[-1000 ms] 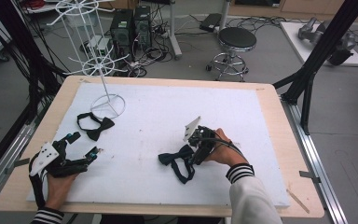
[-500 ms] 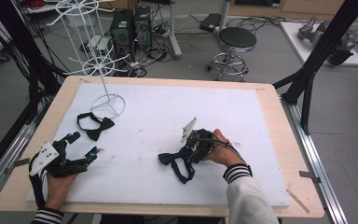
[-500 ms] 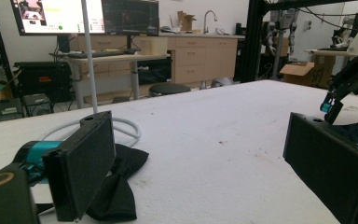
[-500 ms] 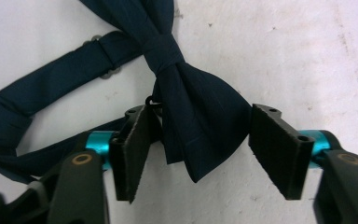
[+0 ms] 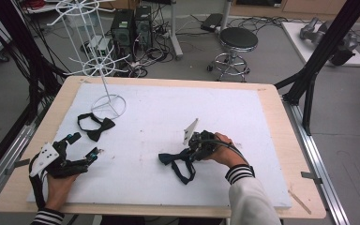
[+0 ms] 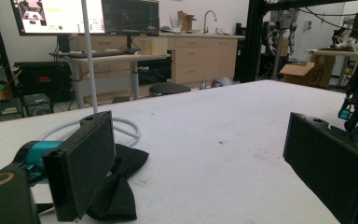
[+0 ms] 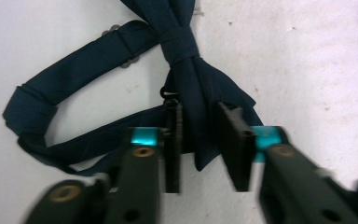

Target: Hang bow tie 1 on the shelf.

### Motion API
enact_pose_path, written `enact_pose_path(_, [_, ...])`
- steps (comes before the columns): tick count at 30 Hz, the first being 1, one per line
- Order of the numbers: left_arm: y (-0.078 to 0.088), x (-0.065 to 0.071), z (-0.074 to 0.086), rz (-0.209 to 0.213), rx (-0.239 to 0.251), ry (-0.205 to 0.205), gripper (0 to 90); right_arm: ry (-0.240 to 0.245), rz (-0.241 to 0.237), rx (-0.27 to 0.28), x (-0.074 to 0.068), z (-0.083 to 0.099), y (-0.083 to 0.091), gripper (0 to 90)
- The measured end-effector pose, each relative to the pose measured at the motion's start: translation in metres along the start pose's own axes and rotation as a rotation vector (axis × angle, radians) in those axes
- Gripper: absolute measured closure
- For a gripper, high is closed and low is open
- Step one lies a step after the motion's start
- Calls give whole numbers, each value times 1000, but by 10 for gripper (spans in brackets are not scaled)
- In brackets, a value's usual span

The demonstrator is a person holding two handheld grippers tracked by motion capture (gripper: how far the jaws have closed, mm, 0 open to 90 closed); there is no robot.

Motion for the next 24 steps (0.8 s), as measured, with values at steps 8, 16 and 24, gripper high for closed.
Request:
enact_pose_path(8, [0, 0, 0, 0, 0, 1, 96, -5, -22, 3, -2, -1, 1, 856])
enact_pose_path(16, [0, 0, 0, 0, 0, 0, 96, -30, -42, 36, -3, -4, 5, 855])
enact_pose_path(24, [0, 0, 0, 0, 1, 0, 96, -39, -70, 115, -5, -13, 11, 855])
Point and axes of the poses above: each handheld gripper's, and its own axes: y roughly backward along the jaws, z roughly out of its underside, x roughly to its right, the point moved 10 cm from there along -y, roughly forward along the jaws, and after that the axes turned 8 degrees about -y, right-handed, at the moved point
